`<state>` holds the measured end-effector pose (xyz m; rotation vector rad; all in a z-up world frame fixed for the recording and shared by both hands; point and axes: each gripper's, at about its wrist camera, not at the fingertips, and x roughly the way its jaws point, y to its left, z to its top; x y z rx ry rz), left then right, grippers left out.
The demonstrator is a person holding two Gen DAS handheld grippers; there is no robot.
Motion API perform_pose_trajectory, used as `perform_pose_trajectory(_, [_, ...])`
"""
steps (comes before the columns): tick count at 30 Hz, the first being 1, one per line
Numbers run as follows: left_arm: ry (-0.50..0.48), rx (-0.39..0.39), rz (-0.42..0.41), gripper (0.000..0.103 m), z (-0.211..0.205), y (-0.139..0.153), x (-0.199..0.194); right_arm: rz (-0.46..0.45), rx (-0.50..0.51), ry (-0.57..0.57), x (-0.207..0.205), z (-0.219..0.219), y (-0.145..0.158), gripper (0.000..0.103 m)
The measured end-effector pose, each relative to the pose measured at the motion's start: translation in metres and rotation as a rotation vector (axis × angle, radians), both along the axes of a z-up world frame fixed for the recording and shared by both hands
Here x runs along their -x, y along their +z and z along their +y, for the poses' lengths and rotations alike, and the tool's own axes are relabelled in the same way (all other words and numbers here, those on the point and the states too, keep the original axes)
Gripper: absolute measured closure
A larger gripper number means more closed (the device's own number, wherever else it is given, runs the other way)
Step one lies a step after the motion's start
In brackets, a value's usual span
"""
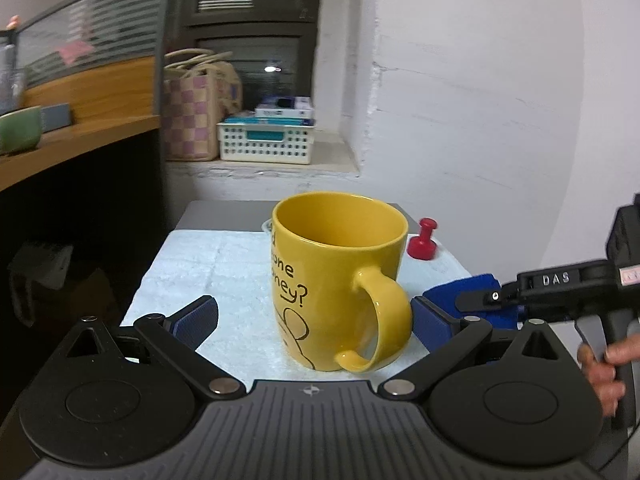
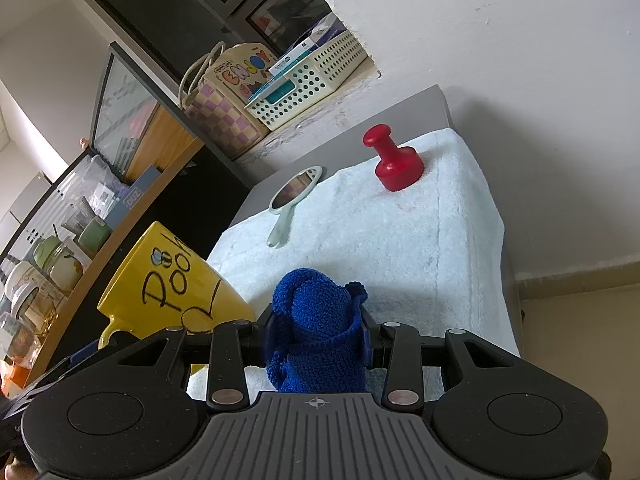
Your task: Clean container
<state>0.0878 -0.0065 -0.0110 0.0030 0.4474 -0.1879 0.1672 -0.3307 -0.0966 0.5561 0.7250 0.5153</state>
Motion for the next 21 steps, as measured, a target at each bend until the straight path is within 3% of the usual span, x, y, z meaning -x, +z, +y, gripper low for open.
perform_pose_trajectory(6, [-0.069, -0.039, -0.019, 0.000, 0.023, 0.001, -0.001, 0.002, 0.005, -0.003, -0.004, 0.000, 0.002, 0.062])
perform_pose_trajectory(21, [-0.049, -0.102, -0.017, 0.000, 0.067, -0.003, -0.024, 0.002, 0.024, -0.020, -0.003, 0.004, 0.005, 0.062])
